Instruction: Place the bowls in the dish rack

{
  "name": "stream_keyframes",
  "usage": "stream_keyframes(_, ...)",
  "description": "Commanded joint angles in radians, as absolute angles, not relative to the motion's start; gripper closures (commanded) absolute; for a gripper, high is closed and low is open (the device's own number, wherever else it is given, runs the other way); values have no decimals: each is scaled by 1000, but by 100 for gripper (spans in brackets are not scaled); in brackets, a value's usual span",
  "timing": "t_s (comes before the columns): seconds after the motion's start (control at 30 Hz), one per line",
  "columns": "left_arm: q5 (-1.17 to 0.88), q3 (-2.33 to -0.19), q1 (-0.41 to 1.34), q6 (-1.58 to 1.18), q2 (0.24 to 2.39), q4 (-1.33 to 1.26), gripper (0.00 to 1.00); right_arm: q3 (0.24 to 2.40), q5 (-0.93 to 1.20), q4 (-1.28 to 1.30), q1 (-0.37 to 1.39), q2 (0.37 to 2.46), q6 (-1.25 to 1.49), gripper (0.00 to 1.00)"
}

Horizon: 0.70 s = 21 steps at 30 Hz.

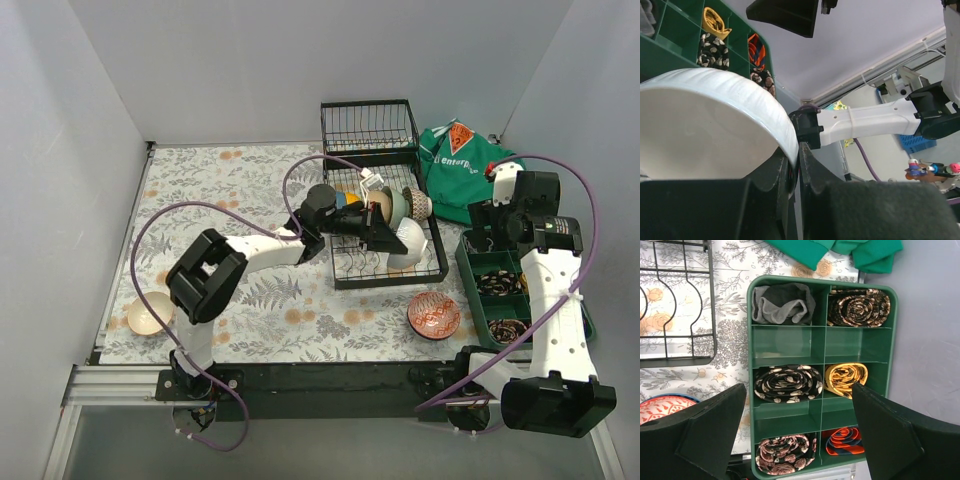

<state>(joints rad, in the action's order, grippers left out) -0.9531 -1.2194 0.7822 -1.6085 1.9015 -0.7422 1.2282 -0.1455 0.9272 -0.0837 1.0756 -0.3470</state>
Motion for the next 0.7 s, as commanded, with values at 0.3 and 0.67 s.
stream_keyframes(0.3,-743,-1480,819,-1789,2161,-977,100,1198,-164,953,-115,1069,-365,5)
stream_keyframes(0.67,-578,-1557,887,-1954,2253,-847,100,1203,-166,976,-126,1100,-376,6)
